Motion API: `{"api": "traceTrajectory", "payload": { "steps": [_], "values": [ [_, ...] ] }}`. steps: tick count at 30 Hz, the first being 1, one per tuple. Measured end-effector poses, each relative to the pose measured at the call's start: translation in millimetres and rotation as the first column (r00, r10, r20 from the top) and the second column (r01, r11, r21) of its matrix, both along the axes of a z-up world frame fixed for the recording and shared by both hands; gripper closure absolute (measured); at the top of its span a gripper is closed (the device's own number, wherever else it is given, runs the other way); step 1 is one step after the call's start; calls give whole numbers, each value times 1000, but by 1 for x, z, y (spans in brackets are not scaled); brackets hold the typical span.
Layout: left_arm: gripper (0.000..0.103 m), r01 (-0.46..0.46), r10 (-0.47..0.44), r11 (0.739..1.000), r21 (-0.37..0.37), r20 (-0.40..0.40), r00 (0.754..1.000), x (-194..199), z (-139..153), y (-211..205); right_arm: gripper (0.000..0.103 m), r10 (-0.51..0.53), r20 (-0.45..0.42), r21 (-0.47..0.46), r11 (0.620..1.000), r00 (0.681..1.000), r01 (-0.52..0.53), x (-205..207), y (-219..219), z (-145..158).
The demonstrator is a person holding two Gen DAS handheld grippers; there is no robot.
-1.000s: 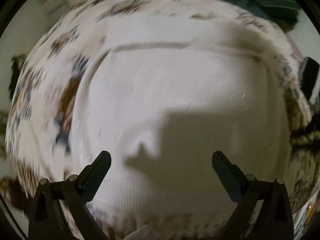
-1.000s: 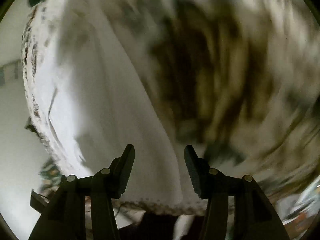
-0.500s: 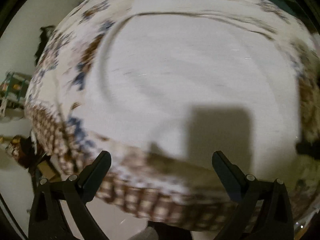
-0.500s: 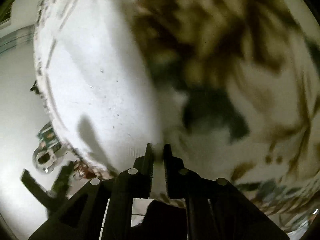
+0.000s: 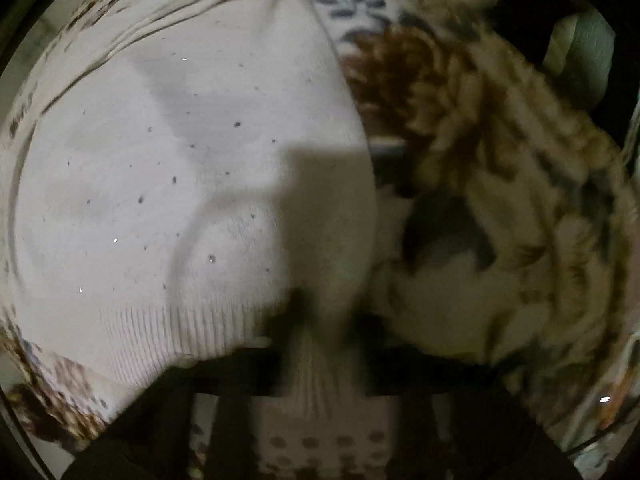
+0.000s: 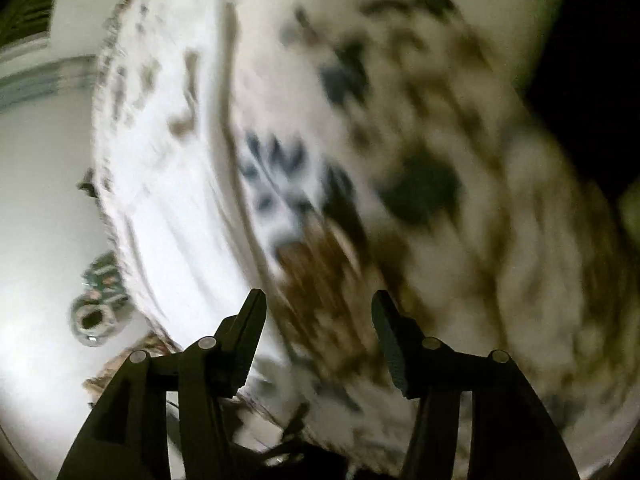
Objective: Fold small clothes
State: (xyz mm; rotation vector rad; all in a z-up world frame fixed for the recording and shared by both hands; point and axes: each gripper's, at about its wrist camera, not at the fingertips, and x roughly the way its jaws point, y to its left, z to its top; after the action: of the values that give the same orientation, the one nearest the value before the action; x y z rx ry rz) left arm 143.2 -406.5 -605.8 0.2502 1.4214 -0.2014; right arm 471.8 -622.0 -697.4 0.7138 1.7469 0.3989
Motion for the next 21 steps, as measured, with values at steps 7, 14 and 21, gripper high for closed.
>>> {"api": "traceTrajectory", "payload": {
  "steps": [7, 14, 21],
  "values": [
    [98, 2, 1, 998, -55, 56, 998, -9, 19, 7, 46, -183, 48, 186, 967, 982, 171, 120, 27, -37],
    [98, 6, -3, 998, -70, 49, 999, -2, 30, 2, 95, -272, 34, 246, 935, 962, 255, 181, 45, -69],
    [98, -17, 25, 993, -120, 59, 998, 2, 34, 25, 97, -229, 120, 56, 973, 966, 224, 186, 23, -53]
  ]
}}
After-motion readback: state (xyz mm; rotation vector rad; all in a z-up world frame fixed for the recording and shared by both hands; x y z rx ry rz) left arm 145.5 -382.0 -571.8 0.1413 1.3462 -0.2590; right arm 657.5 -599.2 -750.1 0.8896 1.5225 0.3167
